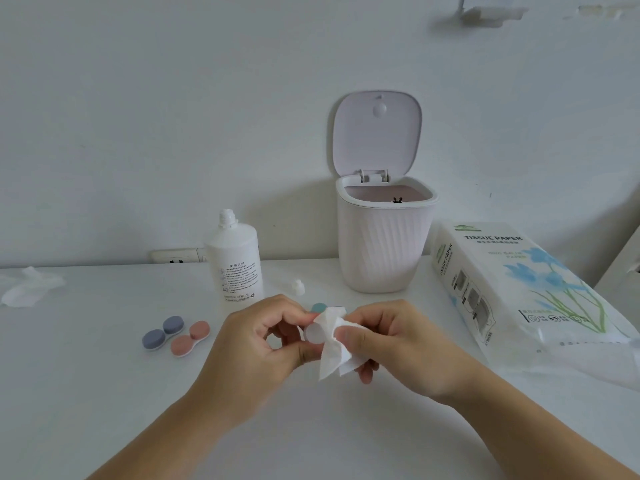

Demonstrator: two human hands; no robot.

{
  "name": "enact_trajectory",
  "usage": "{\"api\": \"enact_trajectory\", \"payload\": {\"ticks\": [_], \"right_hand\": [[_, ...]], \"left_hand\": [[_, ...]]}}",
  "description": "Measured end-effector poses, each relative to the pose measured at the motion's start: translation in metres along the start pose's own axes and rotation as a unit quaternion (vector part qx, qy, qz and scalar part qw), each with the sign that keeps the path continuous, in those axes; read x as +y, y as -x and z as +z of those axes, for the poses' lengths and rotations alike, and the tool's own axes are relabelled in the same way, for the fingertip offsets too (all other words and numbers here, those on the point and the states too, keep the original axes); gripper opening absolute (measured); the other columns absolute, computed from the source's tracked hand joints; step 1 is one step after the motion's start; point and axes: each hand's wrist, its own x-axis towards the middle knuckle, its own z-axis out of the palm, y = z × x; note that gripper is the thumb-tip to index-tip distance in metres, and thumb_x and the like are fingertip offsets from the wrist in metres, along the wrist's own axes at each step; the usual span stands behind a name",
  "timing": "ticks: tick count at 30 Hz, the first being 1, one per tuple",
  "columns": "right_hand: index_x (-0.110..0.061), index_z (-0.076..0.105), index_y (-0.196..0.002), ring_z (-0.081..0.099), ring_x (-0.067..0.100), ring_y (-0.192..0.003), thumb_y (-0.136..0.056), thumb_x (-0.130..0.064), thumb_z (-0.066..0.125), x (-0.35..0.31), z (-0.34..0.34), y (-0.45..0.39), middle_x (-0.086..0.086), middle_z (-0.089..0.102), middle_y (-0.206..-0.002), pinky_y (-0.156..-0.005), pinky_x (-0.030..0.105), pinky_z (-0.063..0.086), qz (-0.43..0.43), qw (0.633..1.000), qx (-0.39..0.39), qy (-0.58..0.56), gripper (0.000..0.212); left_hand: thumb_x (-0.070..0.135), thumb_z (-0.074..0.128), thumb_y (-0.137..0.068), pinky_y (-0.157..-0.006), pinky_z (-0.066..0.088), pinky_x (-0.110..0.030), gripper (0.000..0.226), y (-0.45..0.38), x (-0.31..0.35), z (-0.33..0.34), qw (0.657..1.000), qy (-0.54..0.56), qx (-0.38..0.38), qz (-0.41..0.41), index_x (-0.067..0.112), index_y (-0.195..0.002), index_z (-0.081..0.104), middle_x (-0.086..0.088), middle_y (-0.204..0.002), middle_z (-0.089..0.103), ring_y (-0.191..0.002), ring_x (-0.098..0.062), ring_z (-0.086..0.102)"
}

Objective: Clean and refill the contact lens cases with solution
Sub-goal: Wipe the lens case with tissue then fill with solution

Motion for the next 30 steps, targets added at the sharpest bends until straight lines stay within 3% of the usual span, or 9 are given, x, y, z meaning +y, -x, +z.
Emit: {"api": "enact_trajectory", "payload": {"ticks": [4,10,14,18,24,27,30], "right_hand": [[-0.006,0.075,-0.085,0.06,0.018,-0.061,-0.09,-0.039,0.063,0.002,0.002,0.0,0.024,0.067,-0.079,-0.062,0.033,0.051,-0.026,1.0,0.016,-0.008,0.036],[-0.005,0.074,-0.084,0.061,0.018,-0.061,-0.087,-0.045,0.063,0.002,0.003,-0.003,0.026,0.067,-0.08,-0.064,0.037,0.051,-0.035,0.998,0.043,-0.021,0.042],[-0.012,0.076,-0.084,0.061,0.015,-0.059,-0.091,-0.041,0.062,-0.001,-0.002,0.0,0.015,0.068,-0.073,-0.061,0.029,0.051,-0.019,1.0,0.006,0.023,0.032],[-0.024,0.074,-0.076,0.06,0.011,-0.056,-0.093,-0.035,0.065,-0.002,-0.001,0.002,-0.002,0.066,-0.067,-0.058,0.021,0.048,-0.001,0.997,-0.044,0.058,0.022],[-0.014,0.074,-0.079,0.061,0.014,-0.056,-0.091,-0.034,0.065,0.0,0.0,0.002,0.002,0.066,-0.068,-0.058,0.024,0.05,0.0,0.999,-0.018,0.048,0.025],[-0.012,0.073,-0.078,0.062,0.014,-0.056,-0.091,-0.034,0.064,0.0,0.001,0.001,0.005,0.067,-0.068,-0.057,0.023,0.049,-0.012,0.999,0.005,0.039,0.027],[-0.004,0.073,-0.084,0.061,0.017,-0.059,-0.092,-0.035,0.062,0.001,0.002,0.0,0.017,0.069,-0.074,-0.06,0.031,0.051,-0.017,0.999,0.032,0.016,0.033]], "left_hand": [[0.065,0.079,-0.069,-0.063,0.053,-0.028,0.037,0.003,0.004,0.004,0.999,0.028,0.02,0.013,0.033,-0.085,0.069,0.011,-0.078,0.068,-0.065,-0.018,0.062],[0.049,0.086,-0.064,-0.057,0.053,-0.031,0.033,0.005,0.005,0.01,1.0,0.016,0.02,0.003,0.028,-0.077,0.064,0.009,-0.072,0.066,-0.06,-0.016,0.059],[0.048,0.081,-0.069,-0.06,0.054,-0.029,0.024,0.003,0.002,0.003,1.0,-0.008,-0.005,0.011,0.035,-0.083,0.067,0.011,-0.079,0.069,-0.064,-0.017,0.062],[0.034,0.083,-0.071,-0.067,0.048,-0.012,0.032,-0.002,0.001,-0.005,0.997,-0.052,-0.034,0.047,0.039,-0.101,0.071,0.021,-0.088,0.07,-0.07,-0.009,0.063],[0.033,0.083,-0.069,-0.062,0.051,-0.022,0.033,-0.001,0.0,-0.001,0.998,-0.043,-0.014,0.035,0.037,-0.1,0.071,0.017,-0.084,0.07,-0.066,-0.015,0.061],[0.046,0.083,-0.069,-0.059,0.048,-0.019,0.03,0.0,0.004,0.001,0.999,-0.033,0.008,0.036,0.032,-0.092,0.07,0.013,-0.08,0.069,-0.062,-0.014,0.059],[0.065,0.079,-0.064,-0.054,0.047,-0.029,0.041,0.001,0.007,0.004,0.999,-0.023,0.036,0.019,0.03,-0.081,0.067,0.008,-0.068,0.064,-0.056,-0.016,0.055]]}}
